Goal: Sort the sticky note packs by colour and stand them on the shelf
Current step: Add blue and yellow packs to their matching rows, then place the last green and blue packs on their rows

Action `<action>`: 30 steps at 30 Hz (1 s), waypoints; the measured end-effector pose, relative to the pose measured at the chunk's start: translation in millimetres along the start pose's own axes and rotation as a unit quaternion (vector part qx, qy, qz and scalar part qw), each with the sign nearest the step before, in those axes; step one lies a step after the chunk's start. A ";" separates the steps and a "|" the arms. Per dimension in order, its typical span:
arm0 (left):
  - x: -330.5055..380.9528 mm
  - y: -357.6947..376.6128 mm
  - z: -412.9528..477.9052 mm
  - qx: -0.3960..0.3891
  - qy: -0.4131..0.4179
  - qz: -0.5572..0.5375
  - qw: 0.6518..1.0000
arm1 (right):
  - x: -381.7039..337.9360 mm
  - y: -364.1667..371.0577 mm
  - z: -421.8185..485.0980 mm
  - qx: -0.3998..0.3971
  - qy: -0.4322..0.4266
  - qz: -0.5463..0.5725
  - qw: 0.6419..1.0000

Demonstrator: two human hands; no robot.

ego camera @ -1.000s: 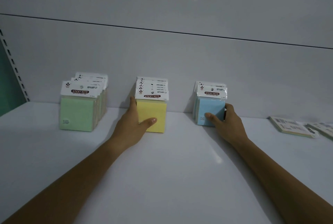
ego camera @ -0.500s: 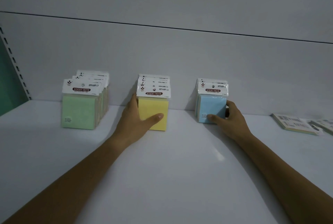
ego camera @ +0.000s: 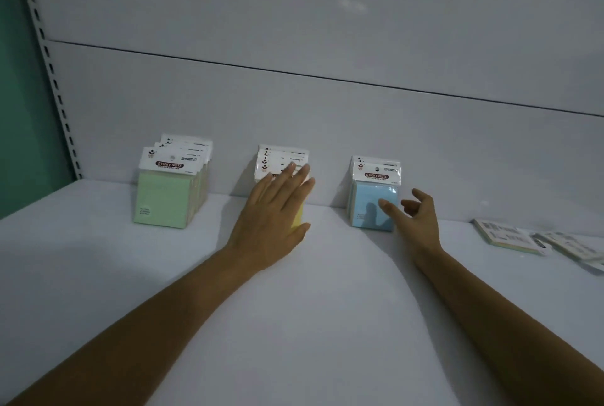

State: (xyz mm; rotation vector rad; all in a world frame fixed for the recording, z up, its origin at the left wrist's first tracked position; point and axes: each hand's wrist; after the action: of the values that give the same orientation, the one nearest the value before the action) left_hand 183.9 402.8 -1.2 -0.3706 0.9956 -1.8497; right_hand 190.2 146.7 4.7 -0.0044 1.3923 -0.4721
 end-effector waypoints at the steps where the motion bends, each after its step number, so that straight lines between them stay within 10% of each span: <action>1: 3.0 -0.4 -0.9 -0.006 0.022 0.017 1.000 | 1.0 -1.8 -3.0 0.012 0.006 0.005 1.000; 7: 55.0 -10.3 11.5 -0.032 0.125 0.017 0.992 | -0.5 -15.9 -19.9 0.011 0.011 0.013 1.000; 19: 236.0 4.2 96.4 -0.138 0.051 -0.214 0.966 | 30.2 -168.4 -32.2 -0.023 0.004 0.044 0.999; 26: 359.7 47.8 164.9 -0.289 -0.075 -0.298 0.907 | 82.2 -305.5 -0.9 0.053 -0.044 -0.156 0.985; 30: 379.2 80.8 187.7 -0.301 -0.154 -0.237 0.911 | 109.7 -348.7 38.3 -0.076 -0.029 -0.305 0.949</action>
State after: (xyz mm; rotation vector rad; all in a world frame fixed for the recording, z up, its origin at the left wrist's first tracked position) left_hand 166.0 -27.6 -9.1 -1.3372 1.3161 -1.7712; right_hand 126.9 -215.4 5.3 -0.5859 1.3536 -0.8657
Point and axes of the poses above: each hand's wrist, its own z-axis towards the middle knuckle, its own y-axis out of the palm, x = y × z, and after that the axes turned 9 degrees about -x, right-handed
